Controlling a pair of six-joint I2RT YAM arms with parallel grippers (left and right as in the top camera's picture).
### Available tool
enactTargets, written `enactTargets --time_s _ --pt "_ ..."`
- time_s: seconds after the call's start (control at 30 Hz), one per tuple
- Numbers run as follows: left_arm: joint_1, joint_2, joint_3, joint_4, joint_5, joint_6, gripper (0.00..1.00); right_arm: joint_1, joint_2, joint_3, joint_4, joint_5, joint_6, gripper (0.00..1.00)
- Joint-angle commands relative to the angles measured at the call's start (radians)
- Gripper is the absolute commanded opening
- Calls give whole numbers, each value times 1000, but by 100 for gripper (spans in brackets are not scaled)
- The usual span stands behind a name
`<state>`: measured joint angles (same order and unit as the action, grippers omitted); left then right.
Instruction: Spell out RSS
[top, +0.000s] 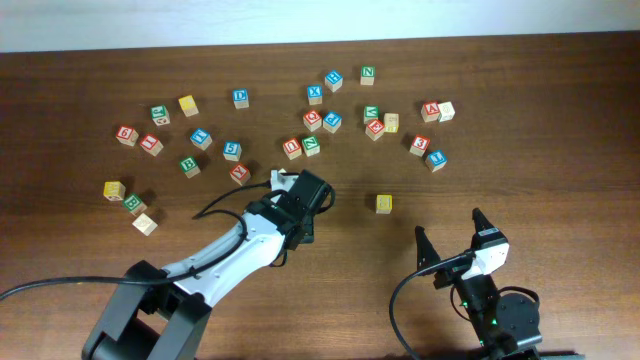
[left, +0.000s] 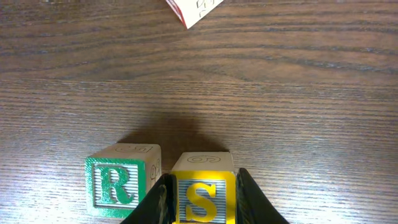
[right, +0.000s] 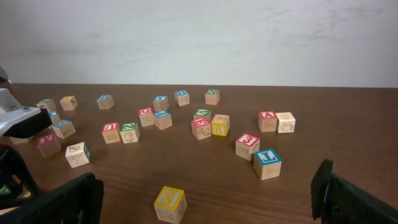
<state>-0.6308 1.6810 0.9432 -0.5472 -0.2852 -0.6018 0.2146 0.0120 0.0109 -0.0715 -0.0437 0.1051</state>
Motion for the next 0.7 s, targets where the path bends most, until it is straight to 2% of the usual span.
enactTargets --time_s 0.0,0.67 --pt "-2 -6 -10 12 -11 5 22 -8 -8 -5 -4 -8 4 98" --pt "-1 -6 -10 14 -52 58 22 -8 -8 -5 -4 -8 3 98"
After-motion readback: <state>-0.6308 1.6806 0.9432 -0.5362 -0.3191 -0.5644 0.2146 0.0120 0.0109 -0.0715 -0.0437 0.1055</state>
